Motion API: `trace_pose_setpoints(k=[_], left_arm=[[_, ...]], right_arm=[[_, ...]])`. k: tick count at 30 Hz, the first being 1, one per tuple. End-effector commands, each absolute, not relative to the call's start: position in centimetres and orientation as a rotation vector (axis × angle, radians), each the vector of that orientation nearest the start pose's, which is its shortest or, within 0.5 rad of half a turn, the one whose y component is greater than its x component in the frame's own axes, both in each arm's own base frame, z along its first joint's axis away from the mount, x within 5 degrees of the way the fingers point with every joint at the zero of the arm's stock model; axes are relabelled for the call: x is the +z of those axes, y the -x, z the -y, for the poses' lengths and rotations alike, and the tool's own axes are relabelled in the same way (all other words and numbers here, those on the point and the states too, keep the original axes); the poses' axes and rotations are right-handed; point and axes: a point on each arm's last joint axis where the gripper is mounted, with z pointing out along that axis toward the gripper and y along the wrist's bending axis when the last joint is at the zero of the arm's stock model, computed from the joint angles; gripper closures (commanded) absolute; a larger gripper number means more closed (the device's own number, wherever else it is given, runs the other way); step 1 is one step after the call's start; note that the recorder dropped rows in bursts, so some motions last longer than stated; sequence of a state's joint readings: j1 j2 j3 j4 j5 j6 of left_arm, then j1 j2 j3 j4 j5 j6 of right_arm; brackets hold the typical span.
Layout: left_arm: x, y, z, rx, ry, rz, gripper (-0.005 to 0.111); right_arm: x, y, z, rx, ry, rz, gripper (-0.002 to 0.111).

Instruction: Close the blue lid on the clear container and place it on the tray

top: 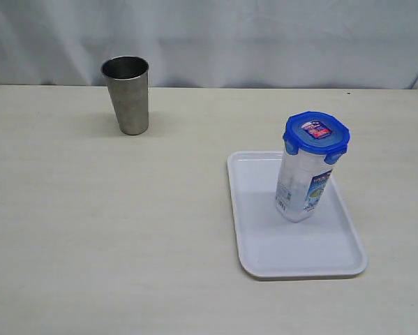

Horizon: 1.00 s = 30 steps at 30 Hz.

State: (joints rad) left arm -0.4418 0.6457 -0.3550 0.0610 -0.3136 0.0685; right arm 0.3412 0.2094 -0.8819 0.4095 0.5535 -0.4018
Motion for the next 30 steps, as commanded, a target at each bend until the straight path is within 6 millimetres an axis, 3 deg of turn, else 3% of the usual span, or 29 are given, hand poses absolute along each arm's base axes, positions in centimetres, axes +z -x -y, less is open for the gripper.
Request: trace_pose_setpoints(k=[1,14,25,30], left_arm=[[30.0,-11.6,5.6,-0.253,-0.430,-1.395,0.107],[29.0,-10.9,4.0,-0.149,-0.394,-1.477,0.107],[28.6,-8.0,1.5,-0.055,-0.236,-1.570,0.107],[28.6,-5.8,0.2,0.030,-0.093,-1.560,0.107]], right_arm=[[42.9,2.0,-1.3,0.384,0.430,-1.269,0.104],[42.9,2.0,-1.3,0.384,0.430,-1.269,0.104],[42.9,2.0,-1.3,0.384,0.430,-1.269,0.104],[42.9,2.0,-1.3,0.384,0.430,-1.269,0.104]])
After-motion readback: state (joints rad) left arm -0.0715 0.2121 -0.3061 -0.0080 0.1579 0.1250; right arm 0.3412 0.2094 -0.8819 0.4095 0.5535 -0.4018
